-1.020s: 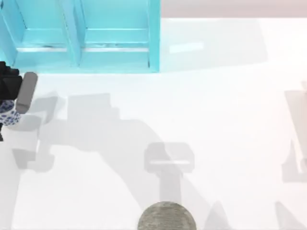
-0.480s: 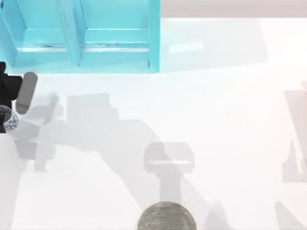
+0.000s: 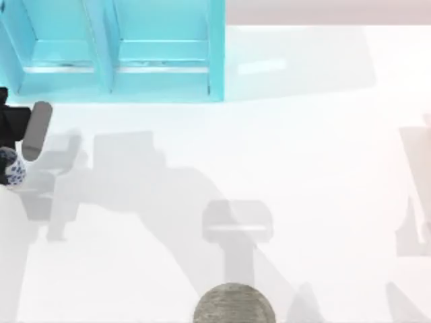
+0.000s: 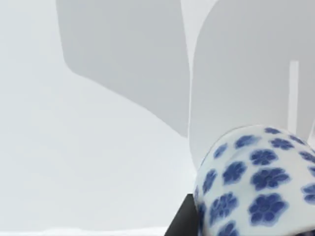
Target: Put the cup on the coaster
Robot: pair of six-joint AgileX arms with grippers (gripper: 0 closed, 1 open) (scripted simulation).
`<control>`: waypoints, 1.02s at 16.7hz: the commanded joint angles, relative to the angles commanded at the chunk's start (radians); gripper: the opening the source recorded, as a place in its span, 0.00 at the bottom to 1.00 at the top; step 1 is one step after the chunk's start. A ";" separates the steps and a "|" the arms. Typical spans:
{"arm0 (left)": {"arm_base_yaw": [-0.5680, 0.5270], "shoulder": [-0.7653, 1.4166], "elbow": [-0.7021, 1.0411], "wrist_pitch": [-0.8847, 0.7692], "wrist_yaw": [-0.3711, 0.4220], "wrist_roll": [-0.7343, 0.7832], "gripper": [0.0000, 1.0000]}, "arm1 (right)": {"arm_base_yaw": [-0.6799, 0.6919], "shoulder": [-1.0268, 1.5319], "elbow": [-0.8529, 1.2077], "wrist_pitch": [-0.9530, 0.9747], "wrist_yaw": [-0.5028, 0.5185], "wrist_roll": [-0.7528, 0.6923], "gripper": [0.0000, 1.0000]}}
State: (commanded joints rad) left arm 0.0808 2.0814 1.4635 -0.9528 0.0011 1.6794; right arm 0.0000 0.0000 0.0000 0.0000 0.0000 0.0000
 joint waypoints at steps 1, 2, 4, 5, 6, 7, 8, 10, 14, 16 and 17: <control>0.000 0.000 0.000 0.000 0.000 0.000 0.00 | 0.000 0.000 0.000 0.000 0.000 0.000 1.00; 0.000 0.000 0.000 0.000 0.000 0.000 0.00 | 0.000 0.000 0.000 0.000 0.000 0.000 1.00; 0.000 0.000 0.000 0.000 0.000 0.000 0.00 | 0.000 0.000 0.000 0.000 0.000 0.000 1.00; 0.000 0.000 0.000 0.000 0.000 0.000 0.00 | 0.000 0.000 0.000 0.000 0.000 0.000 1.00; -0.003 -0.002 0.000 0.000 0.000 0.001 0.00 | 0.000 0.000 0.000 0.000 0.000 0.000 1.00; -0.003 -0.002 0.000 0.000 0.000 0.001 0.00 | 0.000 0.000 0.000 0.000 0.000 0.000 1.00; -0.007 -0.002 0.001 -0.001 0.000 -0.008 0.00 | 0.000 0.000 0.000 0.000 0.000 0.000 1.00; -0.029 -0.003 0.005 -0.006 -0.001 -0.058 0.00 | 0.000 0.000 0.000 0.000 0.000 0.000 1.00; -0.131 -0.003 0.024 -0.031 -0.003 -0.278 0.00 | 0.000 0.000 0.000 0.000 0.000 0.000 1.00; -0.206 -0.006 0.031 -0.049 -0.003 -0.436 0.00 | 0.000 0.000 0.000 0.000 0.000 0.000 1.00; -0.247 -0.009 0.032 -0.059 -0.003 -0.525 0.00 | 0.000 0.000 0.000 0.000 0.000 0.000 1.00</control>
State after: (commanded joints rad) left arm -0.1667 2.0722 1.4956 -1.0115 -0.0022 1.1546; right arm 0.0000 0.0000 0.0000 0.0000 0.0000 0.0000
